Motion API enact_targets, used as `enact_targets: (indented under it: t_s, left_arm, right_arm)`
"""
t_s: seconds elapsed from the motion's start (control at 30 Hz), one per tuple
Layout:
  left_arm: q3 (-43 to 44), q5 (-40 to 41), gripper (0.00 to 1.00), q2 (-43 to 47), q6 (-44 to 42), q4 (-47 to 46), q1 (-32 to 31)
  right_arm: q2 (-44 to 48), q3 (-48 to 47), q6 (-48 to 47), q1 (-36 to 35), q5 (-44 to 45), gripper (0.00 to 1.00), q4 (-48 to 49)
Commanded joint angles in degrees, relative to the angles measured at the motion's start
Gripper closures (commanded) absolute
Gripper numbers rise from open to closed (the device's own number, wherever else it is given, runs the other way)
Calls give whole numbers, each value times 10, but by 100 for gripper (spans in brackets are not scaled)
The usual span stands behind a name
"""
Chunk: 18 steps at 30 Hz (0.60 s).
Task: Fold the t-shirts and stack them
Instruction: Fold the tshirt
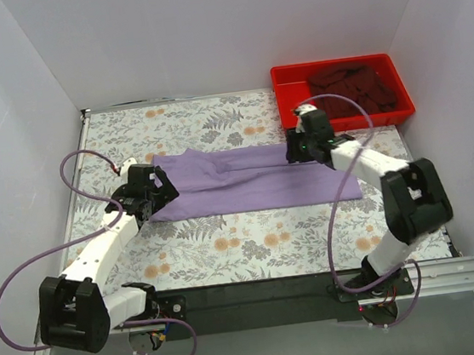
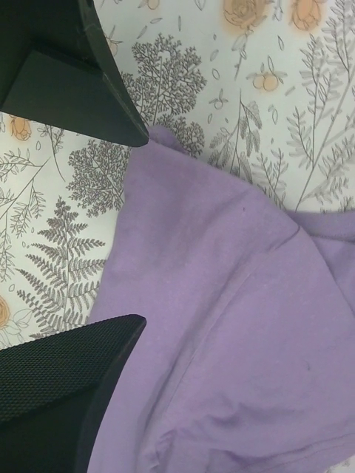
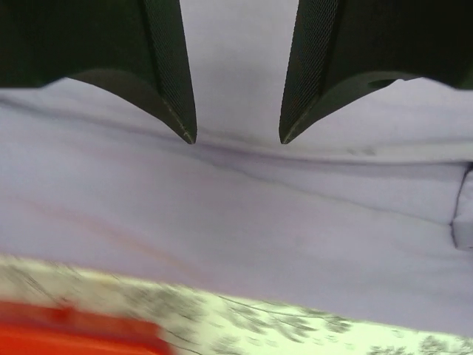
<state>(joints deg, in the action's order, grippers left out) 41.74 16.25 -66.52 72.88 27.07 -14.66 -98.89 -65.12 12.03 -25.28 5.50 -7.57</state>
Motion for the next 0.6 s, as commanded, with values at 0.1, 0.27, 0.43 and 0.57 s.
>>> enact_targets:
  t_s: [0.1, 0.27, 0.43, 0.57]
  left_arm:
    - [6, 5, 2, -12, 84, 60, 61]
    - [-31, -102, 2, -18, 135, 45, 105]
    - [-55, -138, 11, -31, 180, 8, 109]
    - [-60, -116, 19, -47, 199, 0, 112]
  right_arm:
    - [196, 209, 112, 160, -181, 43, 61]
    - [264, 322, 128, 276, -274, 43, 108]
    - [272, 372, 141, 352, -332, 44, 141]
    - [255, 399, 156, 392, -357, 44, 160]
